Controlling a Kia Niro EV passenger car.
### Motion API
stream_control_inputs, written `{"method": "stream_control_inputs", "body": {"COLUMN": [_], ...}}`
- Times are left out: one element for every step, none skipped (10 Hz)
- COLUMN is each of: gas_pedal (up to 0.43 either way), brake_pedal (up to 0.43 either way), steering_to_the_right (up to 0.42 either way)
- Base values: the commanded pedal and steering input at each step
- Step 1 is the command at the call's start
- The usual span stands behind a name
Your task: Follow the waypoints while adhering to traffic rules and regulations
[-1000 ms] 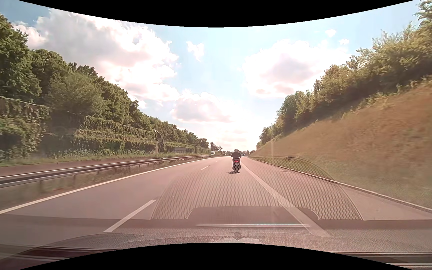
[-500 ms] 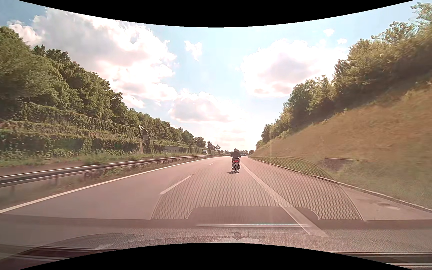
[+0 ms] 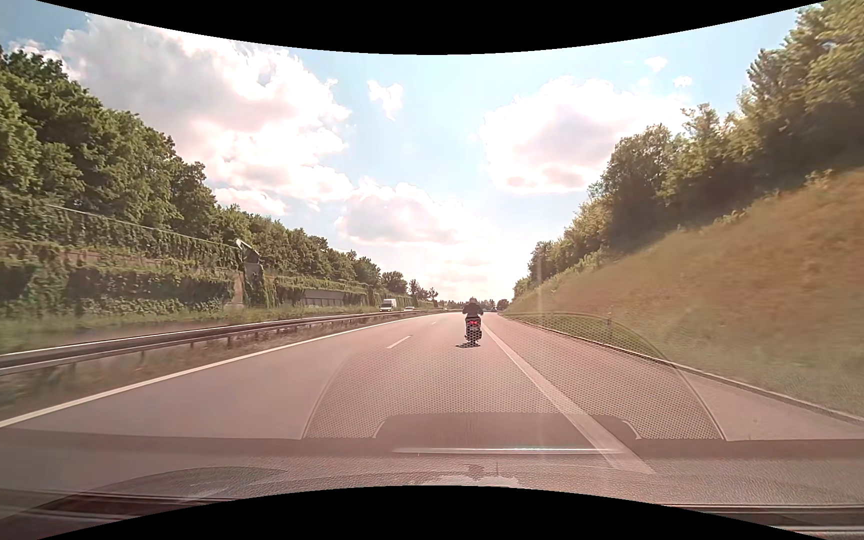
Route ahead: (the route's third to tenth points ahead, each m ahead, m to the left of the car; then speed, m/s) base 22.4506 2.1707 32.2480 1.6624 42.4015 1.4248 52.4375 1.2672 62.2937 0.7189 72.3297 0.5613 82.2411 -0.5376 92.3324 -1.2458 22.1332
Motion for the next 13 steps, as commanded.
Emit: {"method": "stream_control_inputs", "body": {"gas_pedal": [0.287,0.287,0.287,0.287,0.287,0.287,0.287,0.287,0.287,0.287,0.287,0.287,0.287], "brake_pedal": [0.006,0.012,0.012,0.012,0.012,0.012,0.012,0.006,0.012,0.012,0.006,0.012,0.012], "steering_to_the_right": [0.003,0.003,0.003,0.003,0.003,0.003,0.004,0.004,0.004,0.004,0.004,0.004,0.004]}}
